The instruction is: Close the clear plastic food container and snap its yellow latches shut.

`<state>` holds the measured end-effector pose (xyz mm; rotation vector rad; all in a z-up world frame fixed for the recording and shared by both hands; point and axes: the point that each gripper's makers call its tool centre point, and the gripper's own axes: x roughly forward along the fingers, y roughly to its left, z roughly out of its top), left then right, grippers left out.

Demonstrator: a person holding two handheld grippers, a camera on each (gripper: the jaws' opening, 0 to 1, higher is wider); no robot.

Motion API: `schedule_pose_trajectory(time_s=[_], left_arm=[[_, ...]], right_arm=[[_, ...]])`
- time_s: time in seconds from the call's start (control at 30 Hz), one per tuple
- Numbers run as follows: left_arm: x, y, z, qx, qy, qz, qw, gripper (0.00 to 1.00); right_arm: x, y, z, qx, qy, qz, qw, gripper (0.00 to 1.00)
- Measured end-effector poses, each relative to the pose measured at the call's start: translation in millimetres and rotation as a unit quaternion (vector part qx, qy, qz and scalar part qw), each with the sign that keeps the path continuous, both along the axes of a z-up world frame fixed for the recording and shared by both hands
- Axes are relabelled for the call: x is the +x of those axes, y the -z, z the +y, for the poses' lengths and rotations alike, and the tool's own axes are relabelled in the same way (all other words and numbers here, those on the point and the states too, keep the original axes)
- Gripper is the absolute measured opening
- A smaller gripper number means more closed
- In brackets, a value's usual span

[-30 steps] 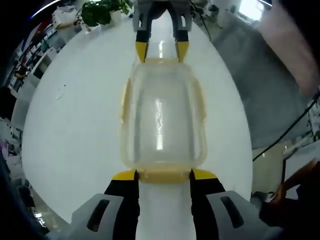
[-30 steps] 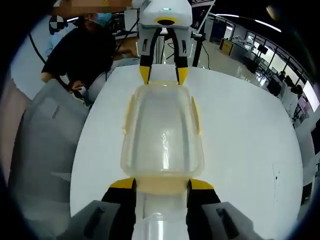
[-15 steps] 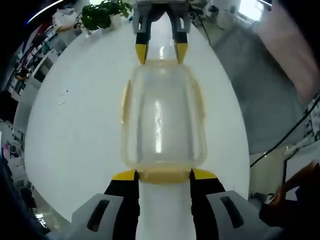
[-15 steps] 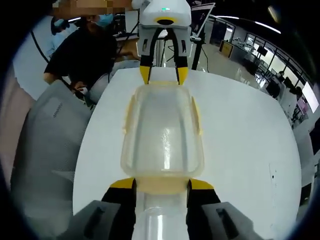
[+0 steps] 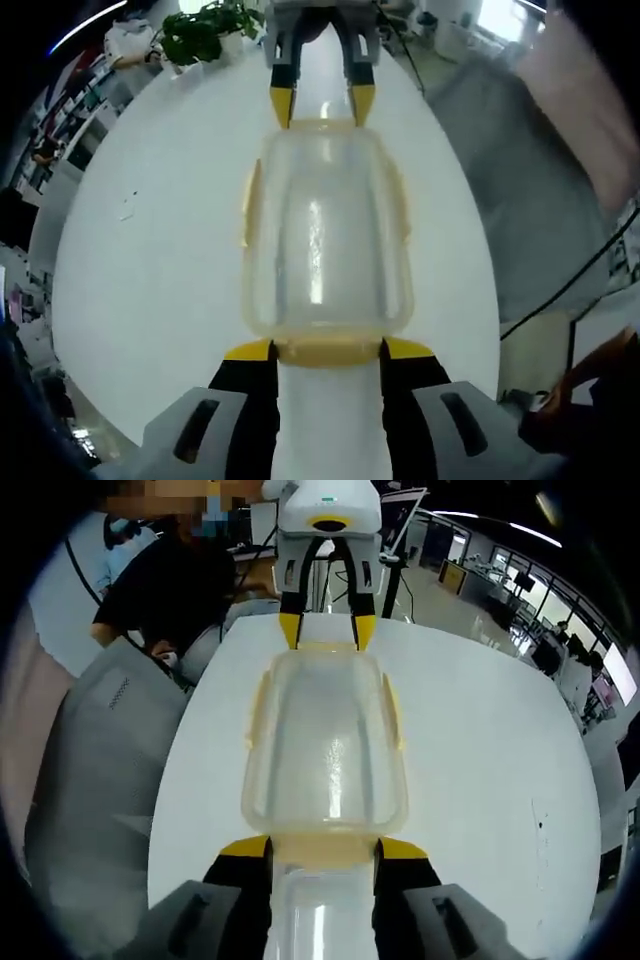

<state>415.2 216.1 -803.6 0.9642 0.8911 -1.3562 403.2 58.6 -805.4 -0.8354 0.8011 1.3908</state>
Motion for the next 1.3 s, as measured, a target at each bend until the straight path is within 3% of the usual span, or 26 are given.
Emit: schedule_pose_trajectory(time_s=[0.4, 0.8, 1.3], left_arm=[[5.1, -7.1, -21.5, 0.001, 0.002, -0.014, 0.9999, 0.37], [5.6, -3.5, -43.7, 0.016, 0.008, -0.007, 0.9998, 0.37], [10.1, -2.0, -74.3, 0.008, 0.016, -0.004, 0.9998, 0.37]], right_arm=[[3.6, -2.9, -22.0, -0.009, 0.003, -0.005, 0.9999, 0.37], [3.4, -0.8, -44.2, -0.016, 0.006, -0.001, 0.9999, 0.37], [4.0, 4.9, -75.7, -0.036, 0.013, 0.000, 0.9993, 0.37]])
